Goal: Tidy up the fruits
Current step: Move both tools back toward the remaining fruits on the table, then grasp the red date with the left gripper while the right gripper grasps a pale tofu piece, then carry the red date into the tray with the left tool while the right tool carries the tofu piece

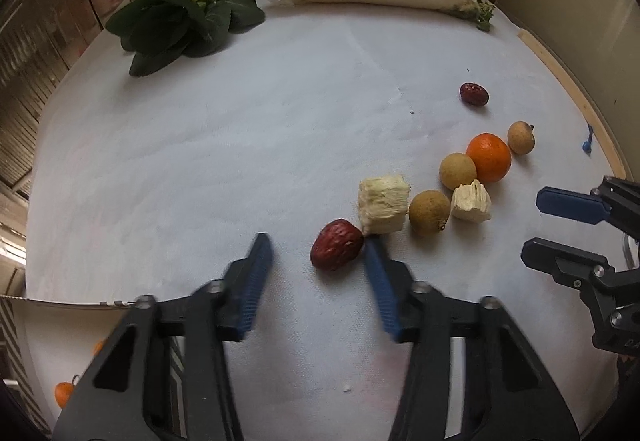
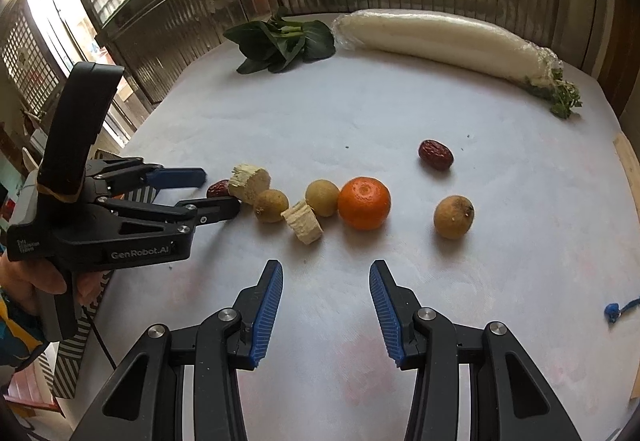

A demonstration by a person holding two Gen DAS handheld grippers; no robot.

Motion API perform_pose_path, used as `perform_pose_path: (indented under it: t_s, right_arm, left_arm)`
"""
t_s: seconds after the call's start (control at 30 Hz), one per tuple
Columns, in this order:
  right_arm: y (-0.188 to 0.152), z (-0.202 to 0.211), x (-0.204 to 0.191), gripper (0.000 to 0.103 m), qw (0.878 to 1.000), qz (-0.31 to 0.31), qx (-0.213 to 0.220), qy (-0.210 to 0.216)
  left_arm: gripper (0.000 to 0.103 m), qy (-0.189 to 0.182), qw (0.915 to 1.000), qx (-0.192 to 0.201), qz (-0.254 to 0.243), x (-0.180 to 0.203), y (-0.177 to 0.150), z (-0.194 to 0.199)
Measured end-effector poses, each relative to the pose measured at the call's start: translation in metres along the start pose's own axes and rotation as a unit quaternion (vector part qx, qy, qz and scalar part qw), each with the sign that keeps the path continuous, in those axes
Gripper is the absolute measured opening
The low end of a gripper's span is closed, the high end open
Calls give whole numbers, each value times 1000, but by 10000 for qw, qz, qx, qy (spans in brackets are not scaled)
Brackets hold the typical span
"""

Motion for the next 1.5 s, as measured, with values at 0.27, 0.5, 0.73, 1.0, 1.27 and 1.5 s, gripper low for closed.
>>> perform_pose_path:
  t_s: [0.27, 0.5, 0.73, 1.0, 1.27, 1.5]
  right_arm:
    - [10, -12, 0, 44, 9998, 47, 59, 159]
    - [21, -33, -1, 29, 9994, 287, -34, 214]
    - [16, -27, -5, 15, 9991, 338, -72, 250]
    - [4, 9, -23, 14, 9984, 411, 114, 382]
    - [-5, 35, -49, 15, 9973, 588, 224, 390]
    - [-8, 49, -72, 14, 9962, 704, 316, 398]
  left_arm:
    - [23, -68, 9997, -25, 239, -4, -5, 8]
    - [23, -204, 9978, -87, 617, -4, -21, 20]
    - [23, -208, 9960, -93, 863, -4, -36, 32]
    - [23, -159, 9933, 23, 1142, -7, -55, 54]
    - [23, -1, 9915, 180, 1288, -11, -79, 80]
    - [23, 119, 9896, 343, 1389, -20, -96, 102]
Point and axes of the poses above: each gripper's, at about its wrist camera, not at the fingertips, and z roughly against the way its jaws point, x to its right, y to its top, the point moved 2 cm from there along -z, roughly the way its jaws point, and after that the axes turned 13 degrees about z, right-handed, at the moved point
